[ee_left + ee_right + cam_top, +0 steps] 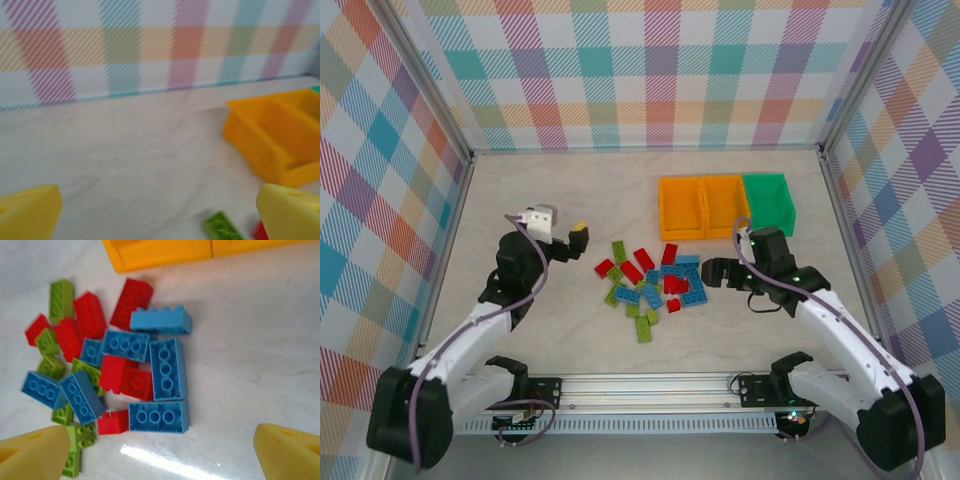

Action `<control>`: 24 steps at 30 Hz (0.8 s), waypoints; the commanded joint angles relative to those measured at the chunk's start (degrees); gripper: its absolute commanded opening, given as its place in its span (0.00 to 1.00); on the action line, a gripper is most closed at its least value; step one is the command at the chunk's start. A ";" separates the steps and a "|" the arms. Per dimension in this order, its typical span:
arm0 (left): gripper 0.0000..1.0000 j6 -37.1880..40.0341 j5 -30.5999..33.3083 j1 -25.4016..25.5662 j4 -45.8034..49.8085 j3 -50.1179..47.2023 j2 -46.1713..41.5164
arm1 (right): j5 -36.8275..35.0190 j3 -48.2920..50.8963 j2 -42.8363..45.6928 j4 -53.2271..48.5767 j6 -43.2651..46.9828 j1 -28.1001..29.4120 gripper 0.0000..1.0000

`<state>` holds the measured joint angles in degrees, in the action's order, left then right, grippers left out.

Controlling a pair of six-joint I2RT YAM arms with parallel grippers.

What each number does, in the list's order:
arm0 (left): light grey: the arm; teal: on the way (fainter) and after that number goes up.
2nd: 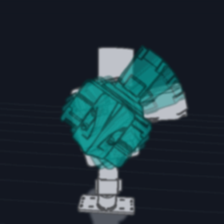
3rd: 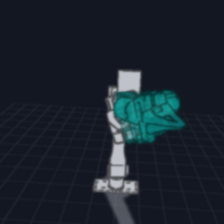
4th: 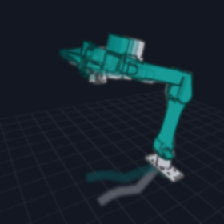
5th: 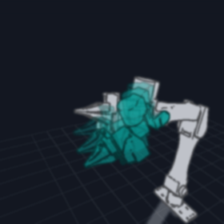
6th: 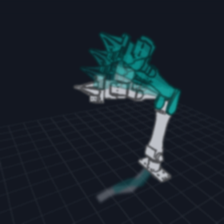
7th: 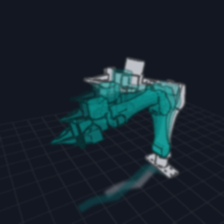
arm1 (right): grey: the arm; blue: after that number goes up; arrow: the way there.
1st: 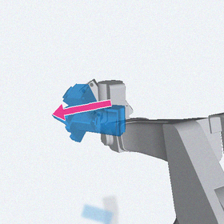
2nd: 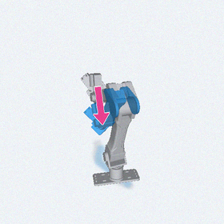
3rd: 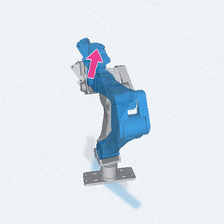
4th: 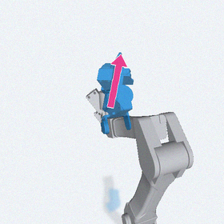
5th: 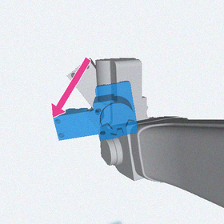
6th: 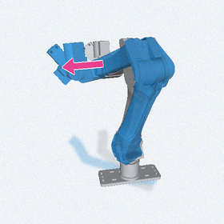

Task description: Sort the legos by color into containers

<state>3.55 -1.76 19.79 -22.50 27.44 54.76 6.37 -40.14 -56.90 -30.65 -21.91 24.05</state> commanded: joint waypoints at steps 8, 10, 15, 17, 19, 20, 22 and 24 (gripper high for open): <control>1.00 4.69 -4.22 22.03 3.00 -3.22 0.11 | -4.98 -9.70 -22.35 9.97 -1.91 5.07 0.97; 1.00 6.84 -7.22 23.17 0.57 -4.46 4.50 | -7.25 -10.79 -25.88 11.77 -2.25 5.33 0.99; 1.00 7.35 -8.79 27.93 -3.69 -3.76 11.54 | -9.73 -13.25 -33.17 14.67 -1.76 5.39 1.00; 1.00 8.73 -7.89 29.71 -2.57 -2.66 13.65 | -9.80 -14.74 -36.17 14.64 -1.21 5.37 1.00; 1.00 9.90 -6.09 31.14 -1.60 -1.81 14.93 | -10.74 -15.36 -37.75 14.52 -0.81 5.39 0.98; 1.00 10.44 -5.32 31.76 -1.49 -1.68 15.30 | -11.39 -15.28 -38.13 14.57 -0.69 5.39 0.97; 1.00 10.72 -4.28 32.14 -1.55 -1.73 15.29 | -12.24 -15.15 -38.53 15.18 -0.10 5.39 0.92; 1.00 10.79 -3.16 32.20 -1.75 -1.97 14.96 | -12.02 -15.55 -39.25 15.32 0.70 5.32 0.88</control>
<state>12.53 -6.90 51.29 -21.63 24.14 70.06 -4.12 -54.06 -95.46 -16.34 -22.79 29.23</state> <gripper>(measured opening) 0.997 0.888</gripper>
